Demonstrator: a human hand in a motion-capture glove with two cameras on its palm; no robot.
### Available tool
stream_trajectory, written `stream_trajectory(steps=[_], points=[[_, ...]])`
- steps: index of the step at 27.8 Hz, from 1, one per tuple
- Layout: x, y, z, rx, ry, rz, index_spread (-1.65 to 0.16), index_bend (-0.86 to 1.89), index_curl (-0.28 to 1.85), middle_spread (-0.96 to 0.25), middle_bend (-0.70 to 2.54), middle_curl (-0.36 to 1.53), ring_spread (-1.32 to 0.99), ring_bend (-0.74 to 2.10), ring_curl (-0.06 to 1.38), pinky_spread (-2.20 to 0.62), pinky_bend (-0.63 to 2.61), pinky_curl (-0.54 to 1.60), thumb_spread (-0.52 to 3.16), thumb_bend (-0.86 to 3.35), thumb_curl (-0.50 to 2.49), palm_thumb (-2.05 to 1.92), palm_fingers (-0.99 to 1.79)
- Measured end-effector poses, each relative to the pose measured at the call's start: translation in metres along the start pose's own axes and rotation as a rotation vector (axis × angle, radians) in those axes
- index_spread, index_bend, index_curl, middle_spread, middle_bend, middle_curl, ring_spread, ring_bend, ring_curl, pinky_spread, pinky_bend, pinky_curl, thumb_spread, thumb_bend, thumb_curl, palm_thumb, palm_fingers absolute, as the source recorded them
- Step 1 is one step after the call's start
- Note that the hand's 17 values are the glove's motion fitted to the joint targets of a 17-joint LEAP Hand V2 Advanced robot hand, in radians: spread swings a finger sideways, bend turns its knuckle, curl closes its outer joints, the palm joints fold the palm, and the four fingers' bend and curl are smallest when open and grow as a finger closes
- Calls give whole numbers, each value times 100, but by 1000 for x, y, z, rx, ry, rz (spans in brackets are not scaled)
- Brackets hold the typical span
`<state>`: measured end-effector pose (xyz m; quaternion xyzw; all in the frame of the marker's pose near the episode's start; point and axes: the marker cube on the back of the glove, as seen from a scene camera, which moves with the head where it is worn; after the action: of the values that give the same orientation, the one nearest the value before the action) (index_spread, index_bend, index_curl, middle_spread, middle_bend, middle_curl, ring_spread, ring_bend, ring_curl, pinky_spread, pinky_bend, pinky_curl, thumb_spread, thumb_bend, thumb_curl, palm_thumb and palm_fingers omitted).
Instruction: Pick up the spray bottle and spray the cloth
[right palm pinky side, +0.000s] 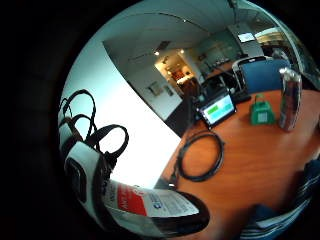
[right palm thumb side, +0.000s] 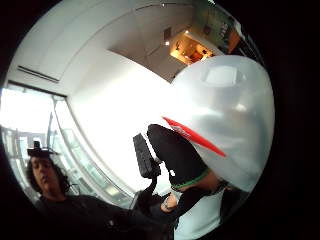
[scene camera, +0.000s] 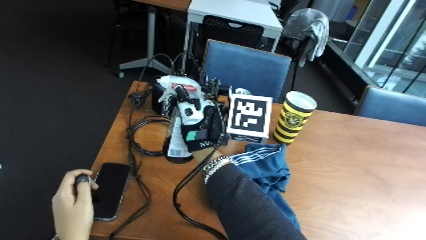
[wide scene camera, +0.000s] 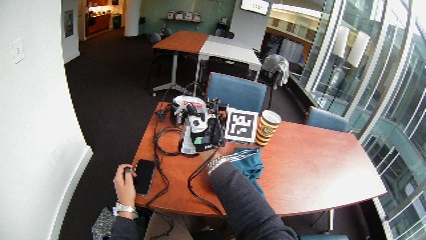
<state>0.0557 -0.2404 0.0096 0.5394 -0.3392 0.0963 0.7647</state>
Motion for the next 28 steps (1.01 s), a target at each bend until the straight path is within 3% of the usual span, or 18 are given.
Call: stream_trajectory(steps=[10, 28], points=[[24, 21, 21, 11, 1, 47, -27, 42, 50, -22, 62, 48, -21, 67, 43, -32, 44, 40, 108, -2, 27, 35, 145], [-2, -11, 13, 125, 10, -76, -27, 45, 51, -21, 64, 48, -23, 66, 43, -32, 42, 39, 107, -3, 27, 31, 146]])
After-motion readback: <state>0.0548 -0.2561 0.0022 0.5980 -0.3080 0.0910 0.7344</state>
